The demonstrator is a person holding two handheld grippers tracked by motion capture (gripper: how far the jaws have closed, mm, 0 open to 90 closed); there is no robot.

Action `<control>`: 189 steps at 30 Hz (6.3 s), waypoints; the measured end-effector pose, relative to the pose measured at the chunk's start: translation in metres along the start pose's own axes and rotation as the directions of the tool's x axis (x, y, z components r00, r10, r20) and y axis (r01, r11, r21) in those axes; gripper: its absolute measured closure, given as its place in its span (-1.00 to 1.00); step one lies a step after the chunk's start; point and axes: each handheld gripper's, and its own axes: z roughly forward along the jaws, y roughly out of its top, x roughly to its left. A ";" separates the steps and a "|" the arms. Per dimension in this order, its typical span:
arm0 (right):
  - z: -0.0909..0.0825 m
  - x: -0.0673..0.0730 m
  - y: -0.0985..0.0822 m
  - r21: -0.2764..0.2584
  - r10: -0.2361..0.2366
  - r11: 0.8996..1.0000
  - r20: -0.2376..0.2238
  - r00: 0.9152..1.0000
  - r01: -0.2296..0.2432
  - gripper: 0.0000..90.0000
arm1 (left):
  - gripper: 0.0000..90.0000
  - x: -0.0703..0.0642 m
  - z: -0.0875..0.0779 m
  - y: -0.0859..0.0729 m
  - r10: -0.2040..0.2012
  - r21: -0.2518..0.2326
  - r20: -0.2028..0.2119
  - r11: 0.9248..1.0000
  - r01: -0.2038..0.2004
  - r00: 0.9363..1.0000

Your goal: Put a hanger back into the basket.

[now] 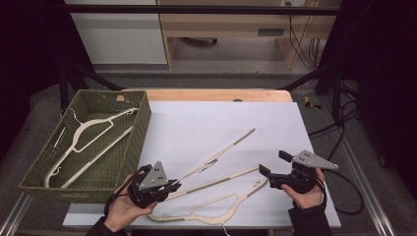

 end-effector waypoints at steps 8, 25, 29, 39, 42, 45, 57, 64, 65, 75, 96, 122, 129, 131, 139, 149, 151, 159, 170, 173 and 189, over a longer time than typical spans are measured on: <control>-0.004 -0.002 0.001 -0.016 -0.001 1.000 0.013 1.000 0.001 -0.80 | 0.86 0.012 -0.032 0.030 0.005 -0.039 -0.023 0.999 -0.006 1.000; -0.007 -0.002 0.002 -0.022 -0.019 1.000 0.010 1.000 0.019 -0.87 | 0.86 0.085 -0.123 0.030 -0.081 -0.074 -0.147 0.995 0.071 0.986; -0.004 -0.001 0.002 -0.014 -0.025 1.000 0.009 1.000 0.026 -0.88 | 0.86 0.102 -0.135 0.018 -0.108 -0.069 -0.175 0.993 0.098 0.979; -0.002 0.000 0.001 -0.010 -0.032 0.999 0.005 0.999 0.032 -0.88 | 0.86 0.142 -0.148 -0.020 -0.194 -0.042 -0.219 0.981 0.190 0.956; -0.002 0.000 0.001 -0.006 -0.033 0.999 0.008 0.999 0.034 -0.88 | 0.86 0.153 -0.149 -0.035 -0.216 -0.021 -0.232 0.976 0.217 0.948; -0.002 0.001 0.001 -0.005 -0.033 0.999 0.009 0.999 0.033 -0.88 | 0.86 0.161 -0.150 -0.049 -0.241 -0.007 -0.238 0.969 0.246 0.941; -0.001 0.001 0.000 0.002 -0.035 0.999 0.008 0.999 0.035 -0.87 | 0.86 0.183 -0.162 -0.091 -0.315 0.017 -0.265 0.943 0.331 0.911; 0.000 0.001 0.000 0.007 -0.034 0.999 0.009 0.999 0.034 -0.87 | 0.87 0.187 -0.165 -0.106 -0.340 0.030 -0.267 0.932 0.360 0.902; 0.000 0.001 0.000 0.006 -0.034 0.999 0.009 0.999 0.034 -0.87 | 0.87 0.188 -0.166 -0.107 -0.339 0.033 -0.264 0.932 0.360 0.903; 0.001 0.002 0.000 0.010 -0.035 0.999 0.003 0.999 0.035 -0.85 | 0.87 0.186 -0.163 -0.116 -0.337 0.079 -0.252 0.927 0.366 0.907; 0.001 0.003 0.000 0.009 -0.033 0.999 -0.002 0.999 0.033 -0.84 | 0.84 0.198 -0.131 -0.155 -0.462 0.158 -0.251 0.847 0.507 0.851; 0.003 0.004 -0.001 0.015 -0.037 0.999 -0.003 0.999 0.037 -0.84 | 0.03 0.210 -0.135 -0.160 -0.501 0.126 -0.530 0.751 0.648 0.684; 0.004 0.004 -0.002 0.016 -0.045 0.999 -0.006 0.999 0.045 -0.83 | -0.17 0.209 -0.137 -0.159 -0.519 0.083 -0.528 0.756 0.650 0.672; 0.003 0.004 -0.001 0.014 -0.043 0.999 -0.008 0.999 0.043 -0.83 | -0.21 0.206 -0.140 -0.155 -0.513 0.070 -0.519 0.772 0.632 0.684; 0.002 0.004 -0.001 -0.001 -0.041 0.999 -0.007 0.999 0.041 -0.81 | -0.34 0.180 -0.147 -0.121 -0.451 -0.065 -0.483 0.873 0.483 0.750; 0.001 0.009 0.001 -0.011 -0.056 0.998 -0.039 0.998 0.055 -0.80 | -0.54 0.127 -0.121 -0.067 -0.353 -0.219 -0.340 0.931 0.292 0.871; 0.002 0.010 0.001 -0.012 -0.055 0.998 -0.044 0.998 0.055 -0.80 | -0.55 0.115 -0.111 -0.057 -0.328 -0.231 -0.305 0.936 0.264 0.894; 0.006 0.015 0.001 0.001 -0.069 0.998 -0.071 0.995 0.069 -0.79 | -0.60 0.067 -0.067 -0.035 -0.217 -0.238 -0.177 0.956 0.172 0.960; 0.007 0.020 0.000 0.003 -0.083 0.996 -0.090 0.992 0.084 -0.78 | -0.64 0.010 -0.013 -0.031 -0.075 -0.118 -0.037 0.991 0.070 0.996; 0.006 0.022 0.000 0.005 -0.089 0.996 -0.099 0.991 0.090 -0.78 | -0.63 0.000 -0.005 -0.031 -0.057 -0.110 -0.004 0.992 0.056 0.998; 0.011 0.027 -0.002 0.019 -0.100 0.994 -0.117 0.988 0.103 -0.78 | -0.35 -0.018 0.038 -0.060 -0.009 0.064 0.152 0.998 0.000 0.988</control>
